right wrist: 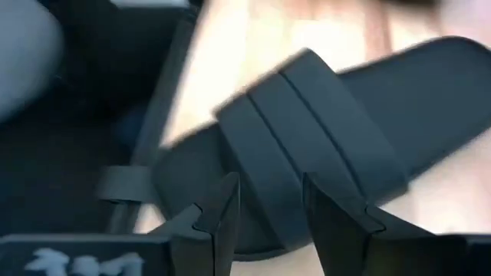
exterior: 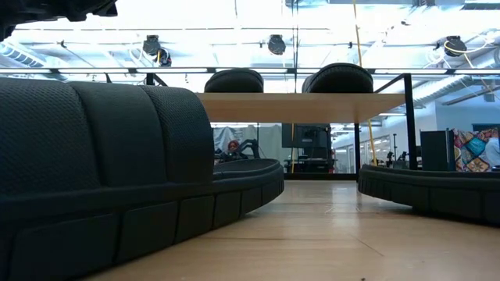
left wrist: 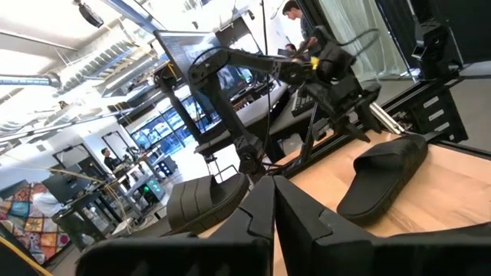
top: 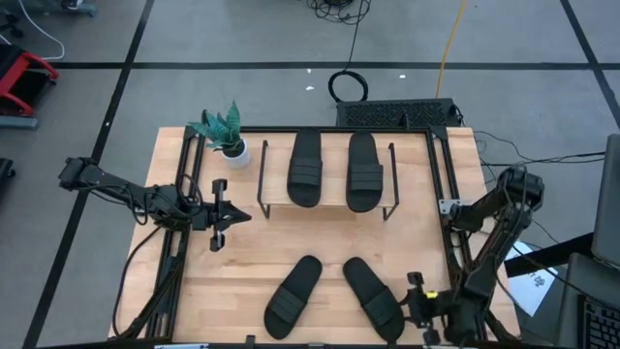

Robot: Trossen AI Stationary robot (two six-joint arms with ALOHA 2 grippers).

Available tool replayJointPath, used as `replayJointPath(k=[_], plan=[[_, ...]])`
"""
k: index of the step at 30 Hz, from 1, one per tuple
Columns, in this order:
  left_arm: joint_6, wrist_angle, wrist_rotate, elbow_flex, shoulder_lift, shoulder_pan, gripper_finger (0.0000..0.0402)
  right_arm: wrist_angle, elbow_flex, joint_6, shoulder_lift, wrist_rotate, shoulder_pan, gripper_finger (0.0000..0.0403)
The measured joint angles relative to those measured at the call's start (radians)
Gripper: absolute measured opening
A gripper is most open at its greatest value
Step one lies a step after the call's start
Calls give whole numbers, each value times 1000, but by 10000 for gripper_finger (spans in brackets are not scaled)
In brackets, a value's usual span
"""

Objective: Pick and place slides into the shelf
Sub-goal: Put the black slipper under the shelf

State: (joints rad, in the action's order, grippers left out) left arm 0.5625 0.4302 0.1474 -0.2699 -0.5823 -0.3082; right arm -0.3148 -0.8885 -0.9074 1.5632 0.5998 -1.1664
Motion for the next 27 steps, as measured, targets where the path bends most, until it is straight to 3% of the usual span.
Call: replayJointPath(k=[9, 18, 27], plan=[[-2, 0, 0, 0, 0, 0, 2, -308, -230, -54, 146, 58, -1, 128], [-3, 0, 0, 0, 0, 0, 18, -465, -389, -76, 343, 76, -1, 43], [-45, 4, 0, 0, 0, 0, 3, -488, -414, -72, 378, 143, -8, 1]])
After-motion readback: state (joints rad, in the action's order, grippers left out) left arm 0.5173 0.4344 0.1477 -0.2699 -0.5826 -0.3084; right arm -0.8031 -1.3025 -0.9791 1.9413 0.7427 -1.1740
